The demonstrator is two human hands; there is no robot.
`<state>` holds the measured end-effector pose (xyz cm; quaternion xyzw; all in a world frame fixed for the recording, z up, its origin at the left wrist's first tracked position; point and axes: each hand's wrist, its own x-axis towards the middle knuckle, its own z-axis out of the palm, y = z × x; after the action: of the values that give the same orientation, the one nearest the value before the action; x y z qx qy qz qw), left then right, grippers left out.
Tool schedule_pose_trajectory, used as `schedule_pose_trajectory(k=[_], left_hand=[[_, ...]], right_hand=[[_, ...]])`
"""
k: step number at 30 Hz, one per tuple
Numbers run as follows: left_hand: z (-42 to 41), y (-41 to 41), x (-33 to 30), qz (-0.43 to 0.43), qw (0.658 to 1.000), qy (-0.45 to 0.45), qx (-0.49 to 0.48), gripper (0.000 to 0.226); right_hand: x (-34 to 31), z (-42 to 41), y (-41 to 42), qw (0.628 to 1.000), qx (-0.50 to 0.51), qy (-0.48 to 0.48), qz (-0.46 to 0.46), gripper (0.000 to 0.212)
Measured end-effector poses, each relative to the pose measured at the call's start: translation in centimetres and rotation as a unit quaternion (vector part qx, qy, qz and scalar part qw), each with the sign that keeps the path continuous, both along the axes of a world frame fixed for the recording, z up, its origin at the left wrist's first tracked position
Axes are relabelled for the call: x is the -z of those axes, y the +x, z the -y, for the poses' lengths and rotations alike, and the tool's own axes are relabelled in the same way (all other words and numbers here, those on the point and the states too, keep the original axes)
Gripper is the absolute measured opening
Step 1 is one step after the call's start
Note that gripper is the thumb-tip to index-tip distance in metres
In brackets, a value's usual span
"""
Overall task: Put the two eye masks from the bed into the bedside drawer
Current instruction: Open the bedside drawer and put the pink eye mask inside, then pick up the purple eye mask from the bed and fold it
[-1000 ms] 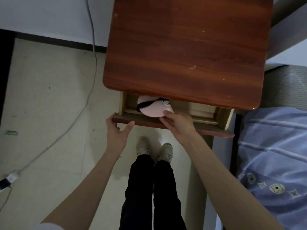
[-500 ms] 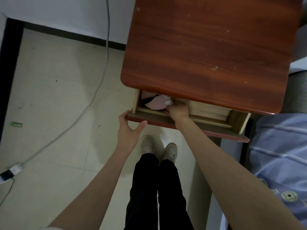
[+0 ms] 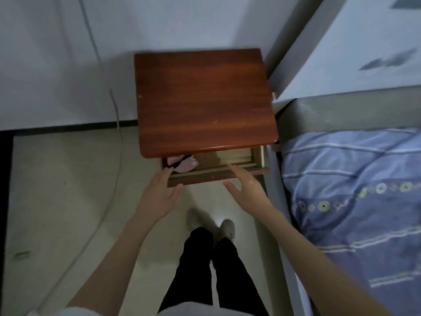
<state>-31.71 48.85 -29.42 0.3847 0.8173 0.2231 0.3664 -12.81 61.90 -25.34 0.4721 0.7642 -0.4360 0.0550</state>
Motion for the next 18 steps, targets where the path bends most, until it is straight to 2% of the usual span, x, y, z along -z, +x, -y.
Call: schedule_pose_trajectory(k=[4,7,10,14,18], left_hand=[[-4.4,4.0,-6.3,-0.069,0.983,0.087,0.148,0.049],[-7.0,8.5,-9.7,-0.123,0.946,0.109,0.279,0.055],[-8.5,13.6,-13.3,-0.147,0.909,0.14,0.364,0.056],[-6.7,21.2,-17.4,-0.134,0.87,0.191,0.434,0.056],[-0.7,28.9,-19.2,-0.119,0.815,0.226,0.52,0.055]], right_hand=[[-5.8,0.5,6.3,0.99,0.002,0.131,0.044,0.058],[-9.5,1.9,11.7,0.981,0.045,0.172,0.077,0.061],[-12.8,4.4,17.0,0.965,0.112,0.214,0.097,0.061],[-15.8,10.8,24.1,0.936,0.224,0.25,0.104,0.06],[-17.3,20.3,30.9,0.905,0.313,0.26,0.127,0.061]])
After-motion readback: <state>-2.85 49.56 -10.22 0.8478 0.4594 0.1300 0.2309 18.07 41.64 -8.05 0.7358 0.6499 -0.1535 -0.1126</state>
